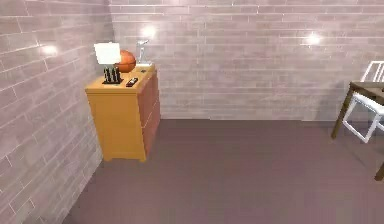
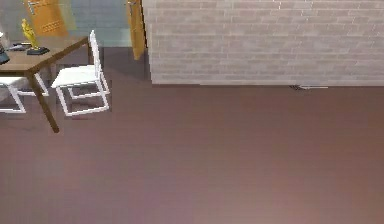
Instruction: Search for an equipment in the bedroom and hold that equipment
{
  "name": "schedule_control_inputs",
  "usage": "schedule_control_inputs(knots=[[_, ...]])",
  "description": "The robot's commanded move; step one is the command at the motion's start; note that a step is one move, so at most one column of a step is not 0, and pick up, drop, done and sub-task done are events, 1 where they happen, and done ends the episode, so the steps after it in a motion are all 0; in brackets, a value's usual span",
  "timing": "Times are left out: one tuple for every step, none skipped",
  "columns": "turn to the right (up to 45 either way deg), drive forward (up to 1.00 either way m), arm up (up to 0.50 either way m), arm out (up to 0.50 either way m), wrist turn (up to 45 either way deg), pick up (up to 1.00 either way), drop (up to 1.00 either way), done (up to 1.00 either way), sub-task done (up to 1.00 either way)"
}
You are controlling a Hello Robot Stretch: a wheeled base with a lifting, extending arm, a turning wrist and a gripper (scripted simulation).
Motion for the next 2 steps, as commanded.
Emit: schedule_control_inputs(knots=[[0.0, 1.0, 0.0, 0.0, 0.0, 0.0, 0.0, 0.0, 0.0], [0.0, 0.5, 0.0, 0.0, 0.0, 0.0, 0.0, 0.0, 0.0]])
